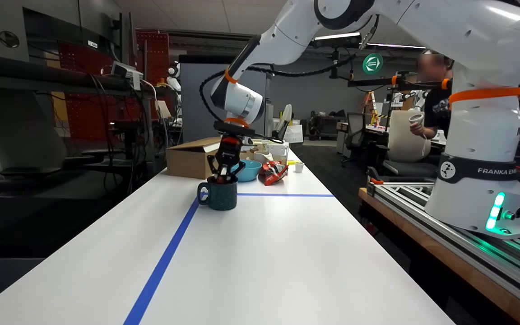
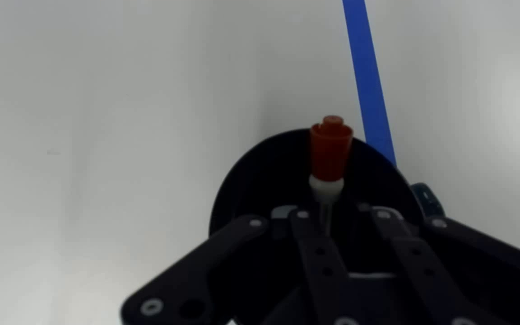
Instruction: Remove the marker from the cup and put it on the table
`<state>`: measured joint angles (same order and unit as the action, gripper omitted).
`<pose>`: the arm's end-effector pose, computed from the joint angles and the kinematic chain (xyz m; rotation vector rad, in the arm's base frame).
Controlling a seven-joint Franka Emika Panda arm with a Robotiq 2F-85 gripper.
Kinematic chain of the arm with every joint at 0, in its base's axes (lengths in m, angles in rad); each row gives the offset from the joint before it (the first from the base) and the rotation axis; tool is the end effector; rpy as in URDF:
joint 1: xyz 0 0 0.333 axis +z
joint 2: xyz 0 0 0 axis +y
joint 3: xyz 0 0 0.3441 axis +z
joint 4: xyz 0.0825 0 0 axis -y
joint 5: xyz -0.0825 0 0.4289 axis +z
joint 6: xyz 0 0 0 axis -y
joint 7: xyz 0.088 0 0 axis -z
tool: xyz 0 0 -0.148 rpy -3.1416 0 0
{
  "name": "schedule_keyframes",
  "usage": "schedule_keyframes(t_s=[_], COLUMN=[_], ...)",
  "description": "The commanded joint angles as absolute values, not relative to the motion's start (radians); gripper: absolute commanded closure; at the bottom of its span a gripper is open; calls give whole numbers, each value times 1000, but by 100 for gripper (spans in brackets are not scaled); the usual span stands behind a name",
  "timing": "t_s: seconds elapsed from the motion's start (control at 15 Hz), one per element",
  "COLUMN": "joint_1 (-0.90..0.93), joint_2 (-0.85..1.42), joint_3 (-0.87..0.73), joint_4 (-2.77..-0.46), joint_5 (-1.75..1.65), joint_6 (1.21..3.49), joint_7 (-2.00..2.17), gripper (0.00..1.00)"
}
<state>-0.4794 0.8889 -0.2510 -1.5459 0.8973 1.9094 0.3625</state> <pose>0.5813 -0.3880 0.0670 -1.7667 1.7654 0.4327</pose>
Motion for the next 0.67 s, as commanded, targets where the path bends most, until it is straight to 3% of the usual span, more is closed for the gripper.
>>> schedule_keyframes(t_s=[0.0, 0.6], joint_1=[-480, -410], joint_2=[885, 692], joint_3=[-252, -282], joint_4=[-1522, -1603], joint_5=[885, 827], joint_6=[1886, 1881], joint_7=[366, 446], gripper=[95, 95])
